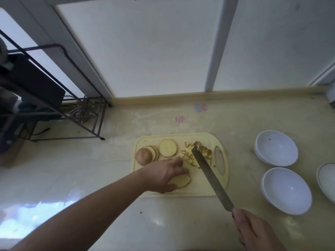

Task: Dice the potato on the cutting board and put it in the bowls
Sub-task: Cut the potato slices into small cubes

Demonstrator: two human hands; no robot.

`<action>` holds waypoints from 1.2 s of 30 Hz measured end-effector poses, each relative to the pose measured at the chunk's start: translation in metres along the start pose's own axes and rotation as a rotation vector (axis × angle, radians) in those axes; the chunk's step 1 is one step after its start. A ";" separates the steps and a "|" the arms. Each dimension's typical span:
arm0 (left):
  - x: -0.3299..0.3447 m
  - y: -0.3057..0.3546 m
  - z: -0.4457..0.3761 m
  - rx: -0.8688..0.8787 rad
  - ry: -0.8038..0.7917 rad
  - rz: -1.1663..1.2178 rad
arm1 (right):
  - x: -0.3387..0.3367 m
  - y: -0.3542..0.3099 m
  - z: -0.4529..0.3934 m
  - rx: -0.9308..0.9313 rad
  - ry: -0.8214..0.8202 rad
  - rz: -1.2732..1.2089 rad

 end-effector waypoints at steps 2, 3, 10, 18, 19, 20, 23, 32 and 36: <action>0.002 -0.001 0.004 -0.071 0.045 0.023 | 0.001 0.021 -0.018 0.036 0.115 -0.028; 0.002 0.000 0.005 -0.108 0.064 0.023 | 0.000 0.012 -0.016 -0.019 0.092 -0.063; 0.018 -0.003 0.029 -0.494 0.138 0.143 | -0.006 -0.017 -0.025 -0.211 0.112 0.176; 0.028 0.003 0.047 -0.713 0.357 0.329 | 0.020 -0.007 -0.045 -0.066 -0.121 0.216; 0.028 0.004 0.045 -0.713 0.352 0.330 | 0.022 -0.010 -0.044 -0.078 -0.121 0.230; 0.028 0.005 0.042 -0.713 0.353 0.326 | 0.025 -0.013 -0.042 -0.083 -0.123 0.236; 0.026 0.006 0.041 -0.694 0.437 0.312 | 0.037 -0.023 -0.030 -0.110 -0.070 0.253; 0.016 0.003 0.044 -0.635 0.521 -0.012 | 0.029 -0.016 -0.036 -0.100 -0.113 0.200; 0.009 0.013 0.048 -0.432 0.662 -0.036 | 0.034 -0.015 -0.031 -0.102 -0.121 0.209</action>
Point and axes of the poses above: each hand's wrist, its own z-axis away from the middle knuckle, its own x-axis out of the palm, y = z × x, the point moved 10 cm from there along -z, towards the middle knuckle, and after that the axes turned 4 degrees about -y, right-handed, at the moved point
